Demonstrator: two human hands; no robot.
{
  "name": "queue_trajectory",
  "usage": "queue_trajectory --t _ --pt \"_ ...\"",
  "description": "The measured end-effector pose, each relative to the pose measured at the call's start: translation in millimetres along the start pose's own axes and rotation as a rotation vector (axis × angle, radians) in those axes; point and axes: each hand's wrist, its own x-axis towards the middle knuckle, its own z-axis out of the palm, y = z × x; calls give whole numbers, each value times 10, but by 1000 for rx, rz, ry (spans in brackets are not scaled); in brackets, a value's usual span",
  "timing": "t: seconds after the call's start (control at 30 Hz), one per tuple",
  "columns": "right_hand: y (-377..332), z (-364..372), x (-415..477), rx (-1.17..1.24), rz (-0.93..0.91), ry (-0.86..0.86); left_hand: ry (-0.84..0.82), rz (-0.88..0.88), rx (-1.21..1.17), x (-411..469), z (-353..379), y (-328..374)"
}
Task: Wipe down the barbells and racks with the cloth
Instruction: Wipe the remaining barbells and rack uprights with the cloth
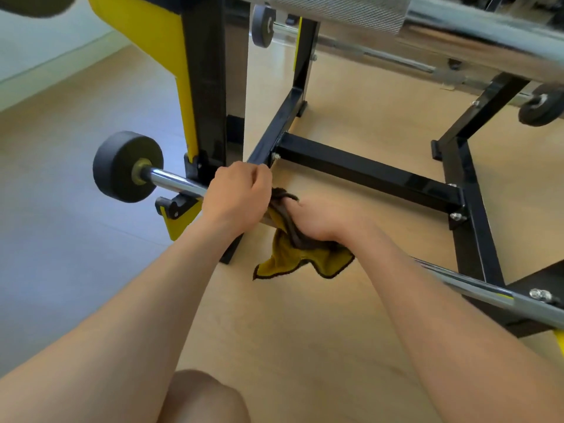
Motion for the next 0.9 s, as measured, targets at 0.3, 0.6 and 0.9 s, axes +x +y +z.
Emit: queue_trajectory --t 0.3,0.6,0.9 --pt "163 470 -185 -518 -251 523 46 -13 23 53 -78 -98" --pt "208 678 -259 -554 -180 691 27 -110 103 104 -15 -15" --pt "-131 227 109 -226 5 208 205 -70 83 157 -62 -87"
